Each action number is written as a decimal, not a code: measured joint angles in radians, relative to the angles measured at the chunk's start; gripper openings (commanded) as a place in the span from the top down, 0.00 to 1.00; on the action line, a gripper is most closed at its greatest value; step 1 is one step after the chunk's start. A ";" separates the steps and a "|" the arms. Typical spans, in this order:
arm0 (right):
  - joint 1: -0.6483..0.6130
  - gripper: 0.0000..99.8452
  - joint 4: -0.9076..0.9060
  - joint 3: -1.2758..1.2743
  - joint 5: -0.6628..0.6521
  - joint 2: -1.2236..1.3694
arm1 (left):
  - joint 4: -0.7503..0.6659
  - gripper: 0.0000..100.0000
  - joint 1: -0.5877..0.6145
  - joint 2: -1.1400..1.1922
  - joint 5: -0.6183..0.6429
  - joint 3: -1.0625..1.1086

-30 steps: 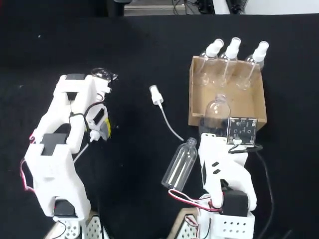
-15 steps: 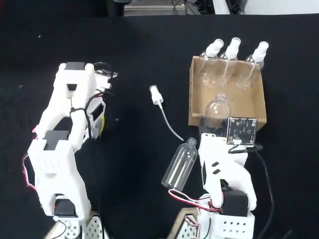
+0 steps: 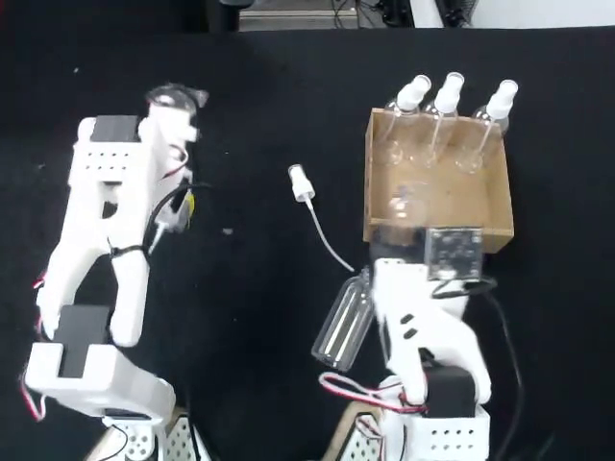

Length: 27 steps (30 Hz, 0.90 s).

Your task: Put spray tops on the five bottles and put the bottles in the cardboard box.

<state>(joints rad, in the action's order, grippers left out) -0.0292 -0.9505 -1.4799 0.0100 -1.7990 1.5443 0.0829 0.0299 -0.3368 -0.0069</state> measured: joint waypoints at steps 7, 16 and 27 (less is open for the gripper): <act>-0.273 0.98 0.107 0.040 -0.083 0.000 | -0.229 0.97 -0.009 -0.048 0.137 -0.025; -0.439 0.99 0.344 0.040 -0.132 0.000 | -0.367 0.97 -0.077 -0.101 0.146 -0.166; -0.457 0.99 0.416 0.193 -0.110 0.143 | -0.457 0.97 -0.189 -0.172 0.313 -0.173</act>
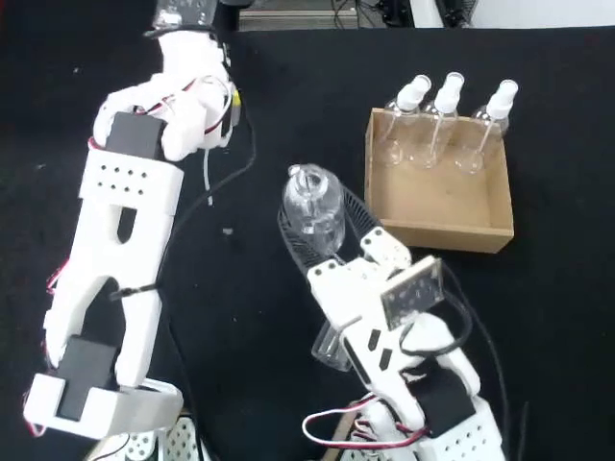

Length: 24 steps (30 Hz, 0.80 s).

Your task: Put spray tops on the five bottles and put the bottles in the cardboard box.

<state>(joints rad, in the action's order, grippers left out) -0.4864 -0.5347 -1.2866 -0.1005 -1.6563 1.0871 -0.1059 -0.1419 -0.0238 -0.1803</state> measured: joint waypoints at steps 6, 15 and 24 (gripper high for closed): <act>-0.018 0.99 0.000 0.077 0.008 0.199 | -0.021 0.97 0.000 -0.077 0.052 0.000; -0.058 0.99 0.018 0.025 0.008 0.213 | -0.066 0.97 0.000 -0.230 0.063 0.000; 0.000 0.99 0.285 -0.210 0.008 0.146 | -0.084 0.97 -0.009 -0.348 0.176 0.081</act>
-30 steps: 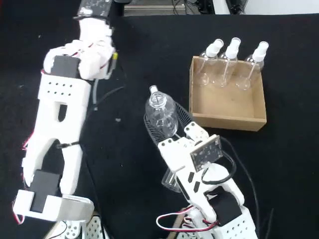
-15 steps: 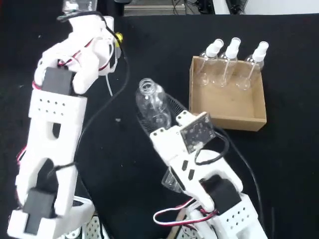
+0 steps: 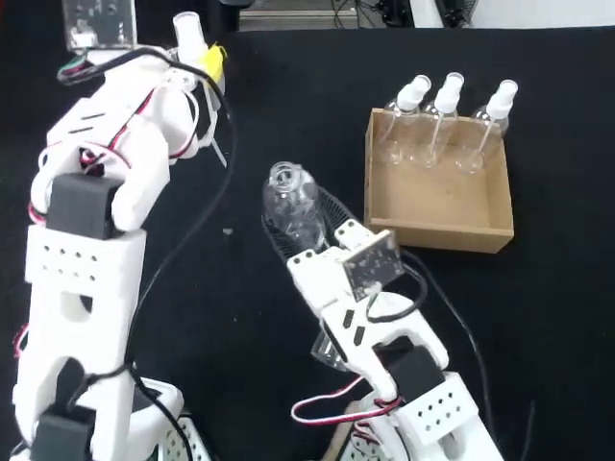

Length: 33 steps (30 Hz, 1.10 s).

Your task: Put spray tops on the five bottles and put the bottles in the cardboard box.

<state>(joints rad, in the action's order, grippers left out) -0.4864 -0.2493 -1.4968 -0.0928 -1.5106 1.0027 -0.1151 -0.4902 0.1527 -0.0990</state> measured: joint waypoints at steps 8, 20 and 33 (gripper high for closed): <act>0.009 0.99 0.051 -0.049 0.000 -0.032 | -0.150 0.97 -0.002 -0.158 0.003 0.161; 0.005 0.99 0.051 -0.080 0.055 -0.032 | -0.402 0.97 -0.002 -0.560 0.149 0.483; 0.005 0.99 0.051 -0.080 0.066 -0.032 | -0.519 0.97 -0.173 -0.795 0.150 0.626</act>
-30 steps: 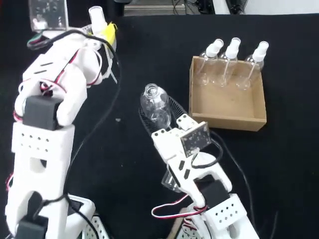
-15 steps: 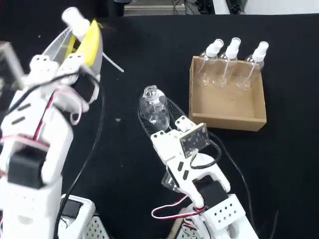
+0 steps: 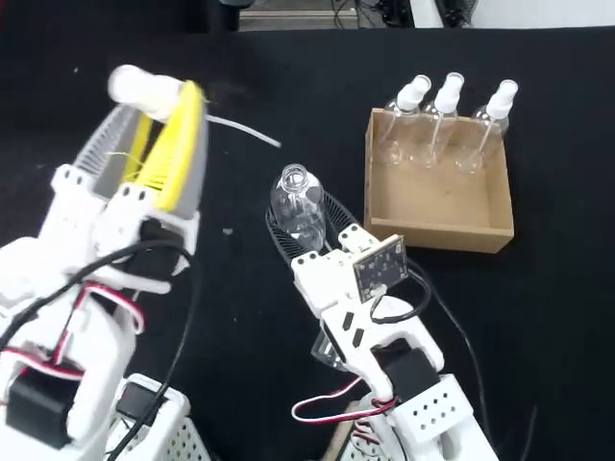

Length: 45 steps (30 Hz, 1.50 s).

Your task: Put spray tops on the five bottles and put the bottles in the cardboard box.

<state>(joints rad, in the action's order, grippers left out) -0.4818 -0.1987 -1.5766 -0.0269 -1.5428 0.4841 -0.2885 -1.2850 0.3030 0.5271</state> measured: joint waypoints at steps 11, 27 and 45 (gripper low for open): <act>0.000 0.99 0.000 0.000 0.000 0.000 | -0.020 0.97 -0.069 0.068 -0.130 0.020; 0.000 0.99 0.000 0.000 0.000 0.000 | 0.160 0.97 -0.077 0.080 -0.130 -0.097; 0.000 0.99 0.000 0.000 0.000 0.000 | 0.144 0.97 -0.075 -0.077 -0.023 -0.091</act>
<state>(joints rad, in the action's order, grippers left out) -0.4818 -0.1987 -1.5766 -0.0269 -1.5428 0.6283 -0.3636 -1.3617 0.2800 0.4365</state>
